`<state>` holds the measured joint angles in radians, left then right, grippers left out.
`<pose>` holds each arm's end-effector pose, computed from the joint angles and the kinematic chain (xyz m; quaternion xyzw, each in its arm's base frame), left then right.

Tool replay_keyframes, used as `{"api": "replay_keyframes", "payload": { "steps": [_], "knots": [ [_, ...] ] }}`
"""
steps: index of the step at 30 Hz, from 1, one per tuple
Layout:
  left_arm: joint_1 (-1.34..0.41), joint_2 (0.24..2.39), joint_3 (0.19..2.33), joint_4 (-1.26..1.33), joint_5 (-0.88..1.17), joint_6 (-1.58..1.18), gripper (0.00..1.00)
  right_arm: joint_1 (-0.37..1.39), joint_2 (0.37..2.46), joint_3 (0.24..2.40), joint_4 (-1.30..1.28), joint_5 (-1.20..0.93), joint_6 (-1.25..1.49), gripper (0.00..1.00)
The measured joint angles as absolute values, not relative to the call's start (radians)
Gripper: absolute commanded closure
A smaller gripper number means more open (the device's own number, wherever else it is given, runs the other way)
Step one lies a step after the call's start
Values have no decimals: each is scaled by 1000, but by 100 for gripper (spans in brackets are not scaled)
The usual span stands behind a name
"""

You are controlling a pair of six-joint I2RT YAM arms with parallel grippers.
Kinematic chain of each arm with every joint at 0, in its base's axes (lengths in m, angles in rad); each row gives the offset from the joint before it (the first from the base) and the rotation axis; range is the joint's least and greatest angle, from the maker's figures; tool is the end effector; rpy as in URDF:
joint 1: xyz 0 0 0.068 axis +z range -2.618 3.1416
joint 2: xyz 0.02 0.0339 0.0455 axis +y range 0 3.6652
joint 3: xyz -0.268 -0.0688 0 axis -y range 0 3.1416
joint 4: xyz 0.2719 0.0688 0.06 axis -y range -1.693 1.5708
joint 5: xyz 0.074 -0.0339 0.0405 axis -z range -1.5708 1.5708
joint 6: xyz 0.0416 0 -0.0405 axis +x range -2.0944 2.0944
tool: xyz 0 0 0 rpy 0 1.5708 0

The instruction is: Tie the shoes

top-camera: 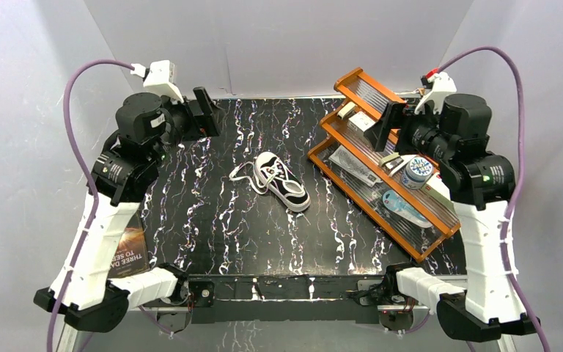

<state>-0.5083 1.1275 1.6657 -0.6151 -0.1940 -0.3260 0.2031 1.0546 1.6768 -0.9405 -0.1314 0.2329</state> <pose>0.1980 -0.1012 0.5377 0.0010 0.7333 -0.2090 0.6470 0.1783 0.0423 0.5177 -0.0264 0.8090 0.1784 0.5595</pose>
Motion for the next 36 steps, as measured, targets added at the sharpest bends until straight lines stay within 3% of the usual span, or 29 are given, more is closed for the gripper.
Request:
{"api": "replay_keyframes", "payload": {
  "steps": [8, 13, 17, 24, 32, 34, 36],
  "knots": [
    [-239, 1127, 1488, -636, 20, -434, 4, 253, 1164, 1620, -925, -163, 249, 2],
    [-128, 1127, 1361, -638, 179, -517, 3, 415, 1274, 1575, -883, -152, 255, 2],
    [-88, 1131, 1269, -637, 303, -581, 3, 551, 1392, 1525, -849, -128, 245, 9],
    [-110, 1151, 1151, -636, 480, -678, 4, 675, 1667, 1479, -831, -86, 179, 21],
    [-292, 1240, 1114, -620, 540, -772, 6, 698, 1927, 1547, -827, -32, 116, 39],
    [-326, 1256, 1111, -615, 547, -786, 6, 700, 1960, 1567, -832, -17, 99, 40],
    [-339, 1267, 1111, -613, 551, -791, 6, 702, 1975, 1583, -841, -17, 87, 32]
  ]
}}
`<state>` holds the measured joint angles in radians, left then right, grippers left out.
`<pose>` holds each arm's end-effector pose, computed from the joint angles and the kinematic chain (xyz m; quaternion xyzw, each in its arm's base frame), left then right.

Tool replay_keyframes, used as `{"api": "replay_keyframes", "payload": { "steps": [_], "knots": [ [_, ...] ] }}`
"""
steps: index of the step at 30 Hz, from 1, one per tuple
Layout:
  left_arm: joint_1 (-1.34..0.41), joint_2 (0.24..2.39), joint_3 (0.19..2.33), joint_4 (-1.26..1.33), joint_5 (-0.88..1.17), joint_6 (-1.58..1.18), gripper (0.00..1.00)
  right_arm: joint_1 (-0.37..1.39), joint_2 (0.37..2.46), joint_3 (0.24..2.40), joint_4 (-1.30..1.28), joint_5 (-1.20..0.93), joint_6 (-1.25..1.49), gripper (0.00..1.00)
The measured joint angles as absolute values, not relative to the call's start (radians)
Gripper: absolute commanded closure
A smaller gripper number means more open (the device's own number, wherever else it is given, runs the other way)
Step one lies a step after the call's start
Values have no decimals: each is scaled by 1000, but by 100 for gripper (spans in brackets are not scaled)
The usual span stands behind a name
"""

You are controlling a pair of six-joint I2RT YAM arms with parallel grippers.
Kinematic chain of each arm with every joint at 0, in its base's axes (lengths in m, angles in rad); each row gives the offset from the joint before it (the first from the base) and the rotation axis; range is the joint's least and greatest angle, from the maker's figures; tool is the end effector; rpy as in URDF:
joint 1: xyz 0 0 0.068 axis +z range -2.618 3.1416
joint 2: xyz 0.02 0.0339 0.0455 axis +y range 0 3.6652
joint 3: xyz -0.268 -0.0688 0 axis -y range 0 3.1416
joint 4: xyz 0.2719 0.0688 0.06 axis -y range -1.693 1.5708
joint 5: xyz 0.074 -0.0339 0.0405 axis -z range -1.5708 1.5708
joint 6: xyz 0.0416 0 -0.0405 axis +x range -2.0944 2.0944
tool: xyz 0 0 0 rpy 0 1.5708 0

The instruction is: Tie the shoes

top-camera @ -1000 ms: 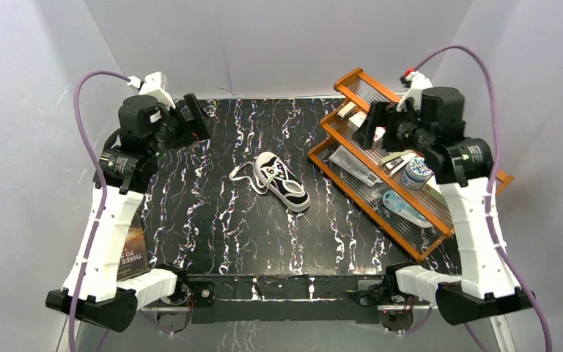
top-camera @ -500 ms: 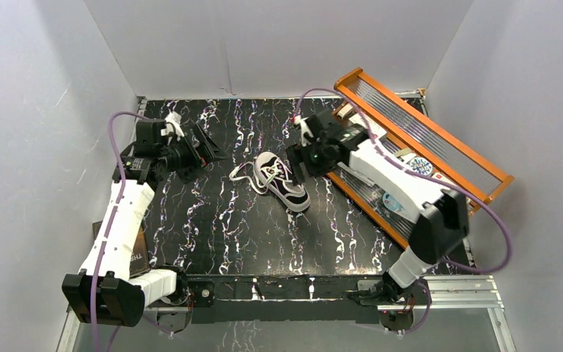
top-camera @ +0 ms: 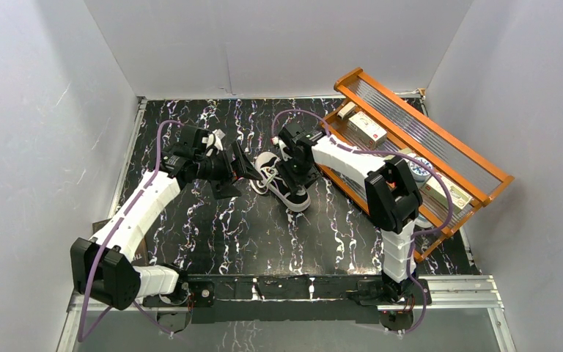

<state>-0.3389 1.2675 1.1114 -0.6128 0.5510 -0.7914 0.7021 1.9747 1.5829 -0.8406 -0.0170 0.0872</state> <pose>0.2724 -0.1191 0.3102 -0.0953 0.8872 -0.4126 0.1830 0.3339 0.2834 0.2025 -0.2997 0.9390 0.0725 0.1522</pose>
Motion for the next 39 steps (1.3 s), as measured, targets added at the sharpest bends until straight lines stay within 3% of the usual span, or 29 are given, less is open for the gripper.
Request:
{"api": "replay_keyframes", "payload": {
  "steps": [5, 10, 16, 23, 27, 29, 32, 35, 39],
  "knots": [
    [-345, 1277, 1111, -617, 551, -792, 5, 703, 1976, 1634, -871, -52, 73, 15],
    [-345, 1272, 1111, -640, 548, -783, 4, 701, 1939, 1712, -889, -68, 76, 15],
    [-347, 1261, 1112, -652, 547, -777, 4, 680, 1912, 1707, -881, -53, 72, 28],
    [-347, 1259, 1112, -661, 546, -777, 4, 667, 2030, 1697, -879, -13, 53, 35],
    [-347, 1253, 1112, -663, 546, -777, 4, 670, 2038, 1660, -871, -23, 50, 50],
    [-347, 1252, 1112, -664, 546, -778, 4, 676, 2037, 1650, -871, -24, 58, 69],
    [-347, 1252, 1112, -670, 546, -778, 5, 686, 2035, 1634, -867, -7, 93, 82],
    [-347, 1252, 1111, -671, 543, -784, 5, 704, 2001, 1585, -859, -19, 176, 89],
    [-347, 1252, 1105, -670, 527, -812, 6, 763, 1927, 1485, -858, -41, 313, 90]
  ]
}}
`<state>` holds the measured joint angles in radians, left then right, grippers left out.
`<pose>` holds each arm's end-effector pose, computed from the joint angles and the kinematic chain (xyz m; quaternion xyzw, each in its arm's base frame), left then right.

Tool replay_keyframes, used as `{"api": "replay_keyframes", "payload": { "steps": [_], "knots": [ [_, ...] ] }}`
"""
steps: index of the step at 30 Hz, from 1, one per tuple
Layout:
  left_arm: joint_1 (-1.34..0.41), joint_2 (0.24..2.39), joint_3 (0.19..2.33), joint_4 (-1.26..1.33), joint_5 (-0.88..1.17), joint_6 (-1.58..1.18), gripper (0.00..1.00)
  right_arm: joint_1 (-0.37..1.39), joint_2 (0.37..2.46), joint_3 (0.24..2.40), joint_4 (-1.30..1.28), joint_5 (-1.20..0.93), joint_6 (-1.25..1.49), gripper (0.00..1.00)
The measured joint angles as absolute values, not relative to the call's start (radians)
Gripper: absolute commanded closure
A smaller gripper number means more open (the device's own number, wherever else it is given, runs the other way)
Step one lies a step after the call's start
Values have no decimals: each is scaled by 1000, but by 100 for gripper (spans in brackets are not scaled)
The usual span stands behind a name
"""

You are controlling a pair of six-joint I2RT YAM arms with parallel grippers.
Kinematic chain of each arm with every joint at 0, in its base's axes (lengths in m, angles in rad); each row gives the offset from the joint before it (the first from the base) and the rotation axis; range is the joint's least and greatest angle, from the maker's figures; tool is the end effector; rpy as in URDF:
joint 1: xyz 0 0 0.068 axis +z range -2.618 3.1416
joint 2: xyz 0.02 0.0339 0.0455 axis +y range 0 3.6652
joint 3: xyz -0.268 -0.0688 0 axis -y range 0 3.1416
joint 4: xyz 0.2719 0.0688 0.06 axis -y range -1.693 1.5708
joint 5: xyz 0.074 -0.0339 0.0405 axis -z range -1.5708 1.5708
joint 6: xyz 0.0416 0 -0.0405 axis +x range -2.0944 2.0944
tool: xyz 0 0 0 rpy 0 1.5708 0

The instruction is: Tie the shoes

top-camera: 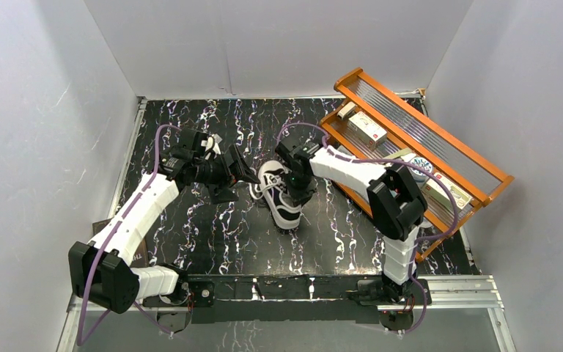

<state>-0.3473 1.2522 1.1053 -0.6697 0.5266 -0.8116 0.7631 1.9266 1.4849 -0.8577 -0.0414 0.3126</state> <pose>0.2647 -0.1181 0.3074 -0.1133 0.8957 -0.3972 0.1650 0.2993 0.2886 0.1914 -0.2240 0.9649 0.0869 0.1056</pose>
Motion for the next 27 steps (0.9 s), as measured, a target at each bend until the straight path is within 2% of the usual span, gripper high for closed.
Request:
{"api": "replay_keyframes", "payload": {
  "steps": [5, 8, 12, 13, 15, 18, 19, 22, 24, 27],
  "knots": [
    [-347, 1253, 1047, -624, 511, -879, 8, 862, 1855, 1410, -869, 6, 463, 88],
    [-347, 1253, 999, -588, 504, -922, 10, 932, 1840, 1388, -884, 65, 552, 80],
    [-346, 1253, 935, -549, 487, -968, 10, 1002, 1827, 1358, -889, 99, 635, 41],
    [-342, 1253, 914, -541, 482, -982, 10, 1011, 1826, 1357, -890, 96, 641, 34],
    [-330, 1253, 884, -527, 477, -1002, 10, 1015, 1817, 1357, -891, 90, 639, 23],
    [-295, 1254, 844, -516, 468, -1023, 10, 1008, 1776, 1357, -896, 95, 604, 15],
    [-284, 1256, 842, -518, 463, -1023, 10, 1007, 1753, 1358, -894, 95, 581, 9],
    [-252, 1259, 845, -521, 442, -1016, 7, 995, 1673, 1365, -867, 86, 477, 9],
    [-216, 1256, 859, -550, 412, -999, 6, 981, 1644, 1401, -816, 62, 385, 14],
    [-146, 1178, 896, -640, 348, -954, 6, 967, 1786, 1595, -768, 55, 297, 24]
  ]
}}
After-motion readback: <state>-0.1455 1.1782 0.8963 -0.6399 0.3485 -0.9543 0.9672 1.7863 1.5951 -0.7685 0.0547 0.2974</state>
